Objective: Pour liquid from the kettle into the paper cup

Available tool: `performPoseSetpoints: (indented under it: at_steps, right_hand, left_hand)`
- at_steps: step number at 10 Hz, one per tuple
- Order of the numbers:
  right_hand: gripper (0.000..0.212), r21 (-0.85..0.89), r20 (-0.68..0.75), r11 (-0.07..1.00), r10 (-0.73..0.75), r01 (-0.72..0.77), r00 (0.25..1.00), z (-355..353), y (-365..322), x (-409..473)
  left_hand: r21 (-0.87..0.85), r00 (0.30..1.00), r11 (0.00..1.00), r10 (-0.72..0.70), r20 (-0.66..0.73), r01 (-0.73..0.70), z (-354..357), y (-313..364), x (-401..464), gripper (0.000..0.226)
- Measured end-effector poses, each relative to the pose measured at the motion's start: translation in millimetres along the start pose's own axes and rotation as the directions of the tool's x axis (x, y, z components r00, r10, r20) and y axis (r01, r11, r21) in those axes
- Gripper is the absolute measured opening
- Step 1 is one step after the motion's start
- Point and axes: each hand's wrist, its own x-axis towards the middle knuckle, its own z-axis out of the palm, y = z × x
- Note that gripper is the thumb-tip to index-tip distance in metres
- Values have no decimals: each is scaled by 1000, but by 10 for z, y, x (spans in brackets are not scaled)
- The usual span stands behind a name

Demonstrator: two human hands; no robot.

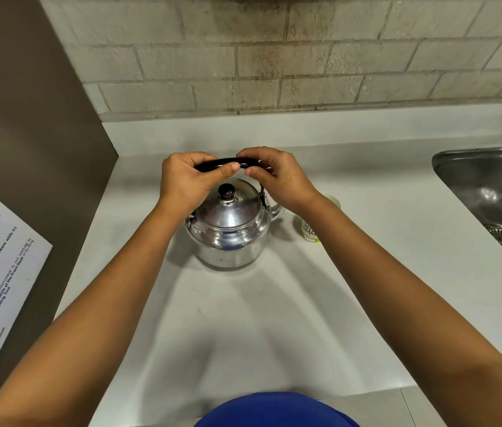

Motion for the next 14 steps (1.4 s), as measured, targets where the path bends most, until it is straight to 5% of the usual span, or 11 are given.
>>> performPoseSetpoints:
  at_steps: [10,14]
  right_hand:
    - [29,42,-42,998,47,-45,998,191,343,1]
    - [26,-70,-156,993,82,-94,984,-3,220,-6]
  left_hand:
    - [13,996,996,-87,-21,87,105,-344,-9,19]
    - [155,993,988,2,122,-21,-9,-206,17,30]
